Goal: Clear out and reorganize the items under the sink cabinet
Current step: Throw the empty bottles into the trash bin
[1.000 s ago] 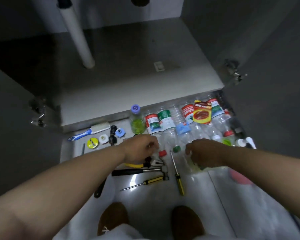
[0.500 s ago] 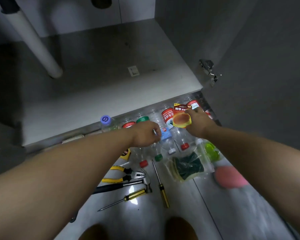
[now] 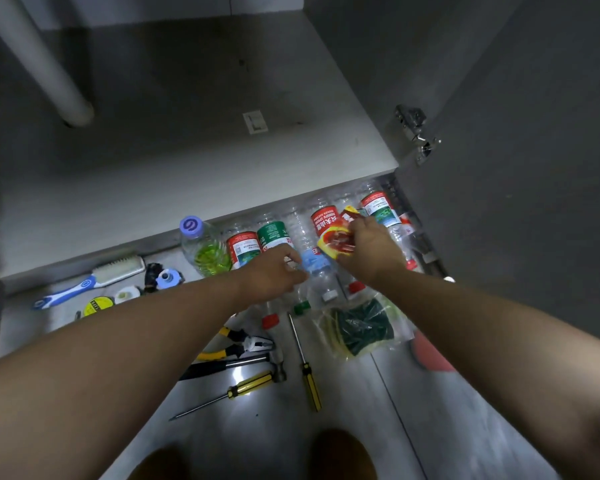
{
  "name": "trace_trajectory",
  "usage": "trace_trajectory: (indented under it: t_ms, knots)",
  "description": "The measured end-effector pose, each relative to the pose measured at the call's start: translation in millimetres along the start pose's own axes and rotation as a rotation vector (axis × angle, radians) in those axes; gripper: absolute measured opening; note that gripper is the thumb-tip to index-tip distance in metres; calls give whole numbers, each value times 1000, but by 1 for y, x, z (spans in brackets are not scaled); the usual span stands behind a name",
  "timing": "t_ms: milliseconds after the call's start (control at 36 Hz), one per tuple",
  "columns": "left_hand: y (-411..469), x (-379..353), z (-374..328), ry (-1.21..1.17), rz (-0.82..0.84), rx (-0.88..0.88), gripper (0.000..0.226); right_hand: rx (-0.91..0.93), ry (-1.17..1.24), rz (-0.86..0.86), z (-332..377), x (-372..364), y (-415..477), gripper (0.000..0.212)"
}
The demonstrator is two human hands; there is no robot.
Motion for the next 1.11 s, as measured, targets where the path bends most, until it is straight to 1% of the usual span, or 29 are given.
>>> trace_trajectory:
  t_ms: [56,111,167,194,250,306,361,417,472,528,583,667,750,833,889,944,1000,1111]
  knots:
    - [2,-1,-2,-18,10,13,41,85,75,-35,12,4,-10,73]
    - [3,-2,-6,-90,35,26,54,180,124,-48,25,7,-20,69]
    - [1,-2,-11,-163,64,34,58,269,136,-65,36,11,-29,68]
    - [1,-2,-13,-193,75,32,57,304,142,-79,40,13,-33,69]
    - [-1,-2,-16,-243,83,18,47,352,152,-103,46,16,-38,69]
    - [-2,-1,-17,-282,79,8,36,378,143,-112,49,18,-41,68]
    - [-2,1,-17,-307,66,13,32,382,140,-107,49,20,-42,70]
    - [-2,5,-15,-321,24,20,31,356,149,-90,45,20,-41,71]
    - [0,12,-10,-347,-39,36,31,294,124,-54,37,17,-39,67]
    - [2,19,-3,-368,-85,62,27,203,66,-1,23,13,-35,60]
    - [4,24,3,-375,-112,76,21,96,45,58,8,7,-31,59]
    - [5,28,11,-386,-132,88,29,-40,66,117,-10,-4,-24,63]
    - [7,29,17,-414,-118,96,34,-129,58,168,-19,-16,-13,69]
    - [8,29,21,-437,-108,98,37,-178,8,201,-23,-26,-3,73]
    - [8,30,23,-454,-115,97,37,-205,-15,202,-23,-30,2,72]
    - [8,30,25,-462,-120,97,38,-226,2,205,-20,-36,6,69]
    - [8,30,25,-469,-118,91,39,-239,6,214,-16,-43,9,72]
    - [9,29,26,-470,-122,93,40,-266,-38,166,-11,-50,12,77]
Point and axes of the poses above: each hand's wrist, its own y-axis towards the middle knuckle, its own x-axis out of the back of the hand, z = x × y, the point moved 6 cm from there along y, towards the middle knuckle, and after that the axes turned 14 degrees about x, right-handed, at the moved point
